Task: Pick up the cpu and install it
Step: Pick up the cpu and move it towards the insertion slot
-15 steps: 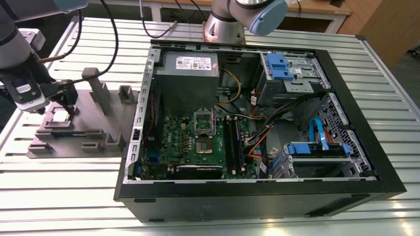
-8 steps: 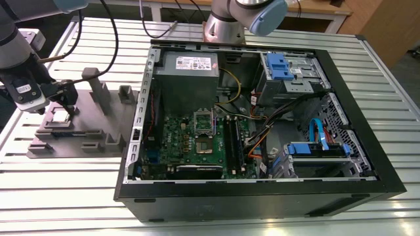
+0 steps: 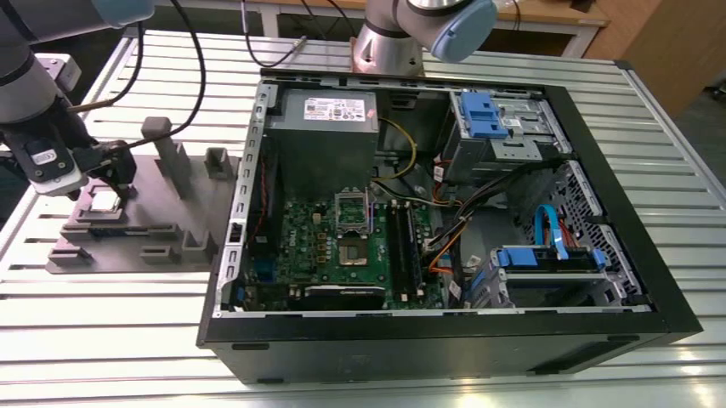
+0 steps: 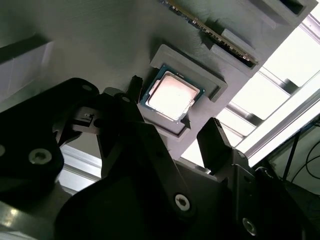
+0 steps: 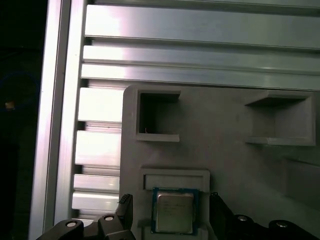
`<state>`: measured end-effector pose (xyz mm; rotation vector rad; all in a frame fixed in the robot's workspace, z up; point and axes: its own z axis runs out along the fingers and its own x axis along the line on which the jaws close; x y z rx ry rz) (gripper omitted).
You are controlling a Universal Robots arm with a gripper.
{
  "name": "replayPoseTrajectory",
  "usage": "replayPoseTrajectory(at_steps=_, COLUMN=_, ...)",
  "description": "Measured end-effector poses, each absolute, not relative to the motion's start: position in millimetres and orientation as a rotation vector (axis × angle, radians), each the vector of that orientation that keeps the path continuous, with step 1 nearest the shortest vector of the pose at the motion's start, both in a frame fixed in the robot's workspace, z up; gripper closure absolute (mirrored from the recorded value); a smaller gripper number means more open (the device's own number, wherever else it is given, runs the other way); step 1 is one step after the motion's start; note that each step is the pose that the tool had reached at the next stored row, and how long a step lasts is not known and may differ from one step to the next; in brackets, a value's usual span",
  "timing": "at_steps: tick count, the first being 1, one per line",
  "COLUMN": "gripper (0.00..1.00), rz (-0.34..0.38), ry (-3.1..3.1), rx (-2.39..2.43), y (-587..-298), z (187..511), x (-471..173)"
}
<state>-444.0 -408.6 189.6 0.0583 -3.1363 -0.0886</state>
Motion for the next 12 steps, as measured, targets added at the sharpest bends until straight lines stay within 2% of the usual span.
replayPoseTrajectory(at_steps=12, gripper=0.29, rz=-0.087, ry=-3.137, rx=0.048, y=-409.1, z=182.1, x=-443.9)
